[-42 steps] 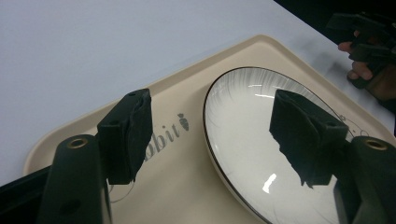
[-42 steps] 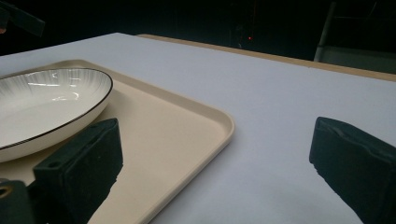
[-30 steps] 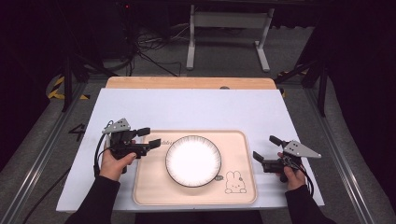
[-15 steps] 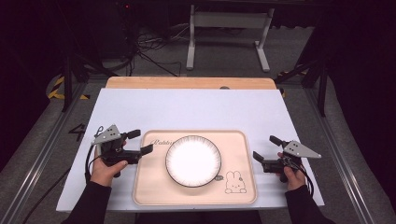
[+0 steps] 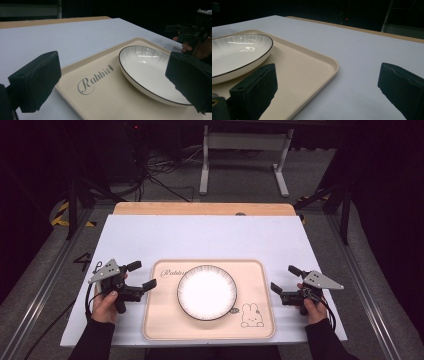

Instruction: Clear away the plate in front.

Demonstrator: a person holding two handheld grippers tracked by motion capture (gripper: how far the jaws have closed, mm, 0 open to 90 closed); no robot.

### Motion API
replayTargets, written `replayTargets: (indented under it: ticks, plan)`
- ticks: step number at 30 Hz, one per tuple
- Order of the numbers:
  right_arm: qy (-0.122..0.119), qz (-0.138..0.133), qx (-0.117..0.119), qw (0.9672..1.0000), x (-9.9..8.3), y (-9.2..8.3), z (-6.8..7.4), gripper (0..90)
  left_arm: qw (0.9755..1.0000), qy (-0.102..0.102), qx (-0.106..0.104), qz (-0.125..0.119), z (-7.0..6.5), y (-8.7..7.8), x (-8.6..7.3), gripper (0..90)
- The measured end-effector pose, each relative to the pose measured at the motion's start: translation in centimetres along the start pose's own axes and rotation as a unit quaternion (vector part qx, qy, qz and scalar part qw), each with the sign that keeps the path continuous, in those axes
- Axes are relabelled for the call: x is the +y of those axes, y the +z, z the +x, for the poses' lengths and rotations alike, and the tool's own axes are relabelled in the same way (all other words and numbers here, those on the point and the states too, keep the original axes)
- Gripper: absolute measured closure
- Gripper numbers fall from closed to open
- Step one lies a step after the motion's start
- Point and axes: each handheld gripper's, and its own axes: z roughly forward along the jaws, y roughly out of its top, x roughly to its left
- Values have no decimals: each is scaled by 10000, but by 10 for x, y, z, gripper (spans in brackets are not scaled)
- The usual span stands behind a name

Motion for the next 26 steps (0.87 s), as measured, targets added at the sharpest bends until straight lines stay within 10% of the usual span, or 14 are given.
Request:
replayTargets:
  ticks: [26]
  plan:
    - [-18,-30,8,10000,0,-1,0,23,9998,-209,-60,-32,9,-4,-13,7]
